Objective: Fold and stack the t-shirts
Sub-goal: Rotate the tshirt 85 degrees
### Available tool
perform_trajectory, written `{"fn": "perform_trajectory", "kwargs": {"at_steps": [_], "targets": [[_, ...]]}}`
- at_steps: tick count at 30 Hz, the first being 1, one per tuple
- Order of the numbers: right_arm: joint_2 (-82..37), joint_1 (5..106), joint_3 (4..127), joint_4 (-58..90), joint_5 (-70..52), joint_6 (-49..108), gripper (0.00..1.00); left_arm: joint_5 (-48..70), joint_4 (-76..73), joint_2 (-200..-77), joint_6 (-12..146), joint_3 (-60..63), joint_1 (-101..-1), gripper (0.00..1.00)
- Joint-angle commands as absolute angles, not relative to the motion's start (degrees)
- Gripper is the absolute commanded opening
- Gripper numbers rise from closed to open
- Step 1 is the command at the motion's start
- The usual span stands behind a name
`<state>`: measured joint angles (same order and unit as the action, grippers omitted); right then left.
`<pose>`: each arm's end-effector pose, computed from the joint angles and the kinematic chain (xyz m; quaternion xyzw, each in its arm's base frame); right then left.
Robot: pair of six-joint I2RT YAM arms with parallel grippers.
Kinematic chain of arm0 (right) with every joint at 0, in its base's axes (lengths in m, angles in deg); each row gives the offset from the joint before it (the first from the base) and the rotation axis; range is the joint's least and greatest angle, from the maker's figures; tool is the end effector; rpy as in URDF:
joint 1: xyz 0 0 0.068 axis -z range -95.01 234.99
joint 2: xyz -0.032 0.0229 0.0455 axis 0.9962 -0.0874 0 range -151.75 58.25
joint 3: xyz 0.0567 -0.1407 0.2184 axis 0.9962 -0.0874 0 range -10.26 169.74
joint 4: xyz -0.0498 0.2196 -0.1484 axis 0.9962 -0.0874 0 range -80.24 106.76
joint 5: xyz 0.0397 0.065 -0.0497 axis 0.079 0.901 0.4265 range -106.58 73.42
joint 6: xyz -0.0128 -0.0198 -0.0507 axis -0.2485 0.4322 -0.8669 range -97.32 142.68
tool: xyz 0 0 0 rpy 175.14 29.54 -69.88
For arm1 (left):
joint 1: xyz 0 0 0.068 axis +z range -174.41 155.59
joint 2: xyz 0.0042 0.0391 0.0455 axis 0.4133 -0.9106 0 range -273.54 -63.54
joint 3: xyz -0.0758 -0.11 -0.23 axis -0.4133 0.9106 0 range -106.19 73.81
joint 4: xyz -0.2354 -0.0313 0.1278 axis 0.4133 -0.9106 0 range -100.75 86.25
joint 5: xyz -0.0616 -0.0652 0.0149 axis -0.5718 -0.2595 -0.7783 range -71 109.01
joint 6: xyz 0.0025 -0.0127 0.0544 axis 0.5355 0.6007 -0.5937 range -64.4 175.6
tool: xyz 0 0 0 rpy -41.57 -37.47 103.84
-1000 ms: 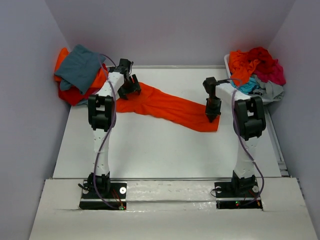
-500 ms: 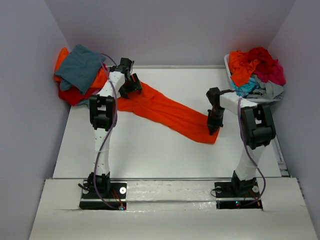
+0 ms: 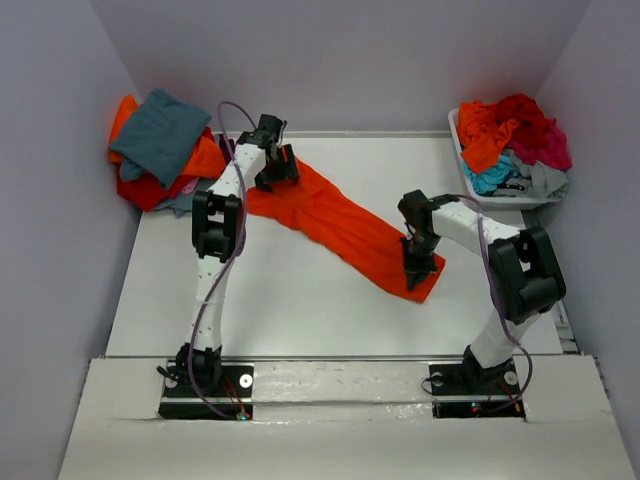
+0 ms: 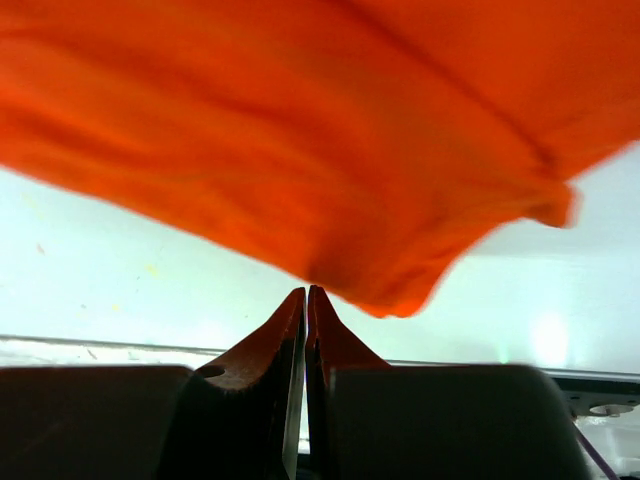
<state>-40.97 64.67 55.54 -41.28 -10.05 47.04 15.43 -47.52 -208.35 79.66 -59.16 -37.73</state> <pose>0.2827 0.1094 0.1650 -0.0360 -0.9976 -0.0478 0.0334 0.5387 -0.1301 0.1754 -0.0801 0.9515 -0.1230 0.2704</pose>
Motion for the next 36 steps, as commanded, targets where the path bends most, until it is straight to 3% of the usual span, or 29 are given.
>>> {"fn": "perform_trajectory", "kwargs": {"at_steps": [1,9,14,18,27,30,31,36], "targets": [[-39.4,60.8,54.0,-42.2,-6.0,46.5,0.1,11.9,-48.0,-213.5,79.7,-59.1,-42.2,0.84],[-41.1,56.8,55.6,-41.9,-4.1,47.7,0.1,10.4,-47.7,-214.5,79.0,-58.9,-44.0,0.84],[-40.0,56.2,60.0,-44.7,-8.9,48.9,0.11,11.9,-47.4,-214.4,79.6,-60.7,-44.0,0.84],[-39.3,56.2,63.4,-47.0,-18.4,52.0,0.14,13.3,-43.8,-207.8,79.9,-57.2,-44.5,0.85],[-43.6,59.9,66.4,-46.7,-23.8,56.6,0.17,15.9,-45.6,-199.4,78.6,-52.4,-45.1,0.85],[-44.8,62.2,66.8,-46.3,-23.6,56.7,0.2,15.1,-45.3,-196.8,78.5,-49.8,-45.7,0.85],[-45.0,63.6,67.0,-46.0,-24.6,57.0,0.28,15.4,-45.6,-195.8,78.1,-48.8,-46.2,0.85],[-46.1,68.1,67.3,-45.1,-25.5,56.3,0.38,16.0,-45.9,-193.4,77.5,-47.1,-47.3,0.85]]}}
